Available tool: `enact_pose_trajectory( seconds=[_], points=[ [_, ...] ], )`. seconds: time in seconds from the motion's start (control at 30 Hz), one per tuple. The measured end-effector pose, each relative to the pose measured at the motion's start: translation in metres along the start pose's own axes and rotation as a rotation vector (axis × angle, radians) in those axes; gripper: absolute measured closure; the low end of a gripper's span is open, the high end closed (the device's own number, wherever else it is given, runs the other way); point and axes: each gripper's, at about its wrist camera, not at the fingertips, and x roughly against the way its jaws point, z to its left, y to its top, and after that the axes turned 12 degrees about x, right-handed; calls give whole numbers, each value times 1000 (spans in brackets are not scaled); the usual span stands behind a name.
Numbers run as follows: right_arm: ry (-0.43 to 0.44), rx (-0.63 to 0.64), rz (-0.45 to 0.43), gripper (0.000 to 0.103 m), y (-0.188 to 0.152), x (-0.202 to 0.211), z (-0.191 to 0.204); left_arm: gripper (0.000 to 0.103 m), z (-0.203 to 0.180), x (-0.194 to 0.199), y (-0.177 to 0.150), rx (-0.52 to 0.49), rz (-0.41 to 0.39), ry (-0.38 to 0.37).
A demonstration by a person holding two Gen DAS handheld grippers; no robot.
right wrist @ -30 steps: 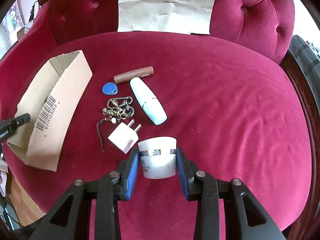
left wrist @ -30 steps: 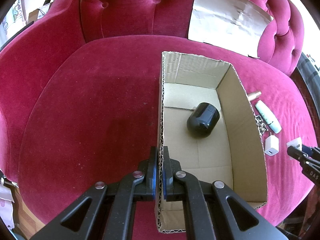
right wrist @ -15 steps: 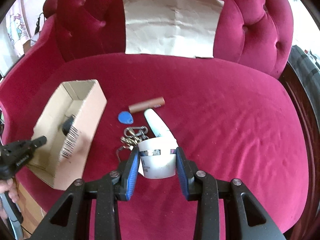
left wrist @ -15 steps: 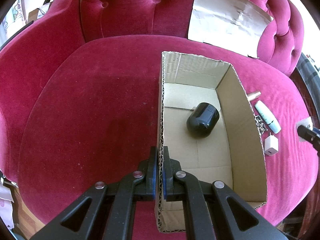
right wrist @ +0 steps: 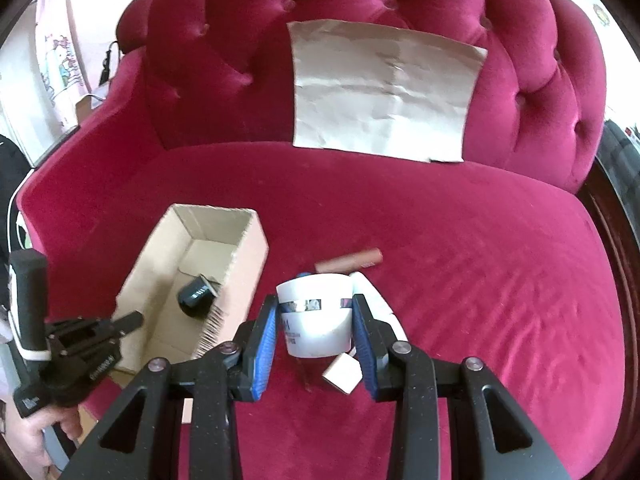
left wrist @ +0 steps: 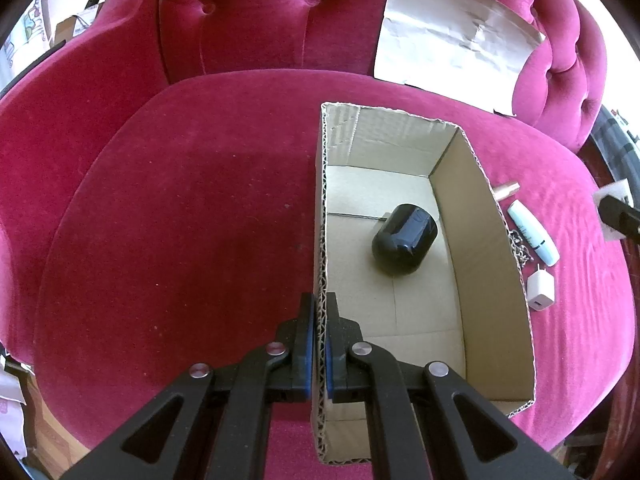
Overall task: Organize rigid objects
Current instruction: 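Drop the white jar into the box with the right tool while the left holds the box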
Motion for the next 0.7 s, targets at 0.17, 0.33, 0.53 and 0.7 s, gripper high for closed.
enact_pose_trajectory(
  seconds=[0.17,0.33,0.53,0.7],
  points=[
    [41,18,-21,65,11,-3,16,99,1,0,0,1,1,-4],
    [74,32,-36,65,19,-5,32,99,2,0,1,0,2,-5],
    [123,45,-45,65,28,-11,51,99,1,0,1,2,4,-14],
    [151,48,-39,65,33,-18,62,99,4,1,1,2,6,-21]
  ],
)
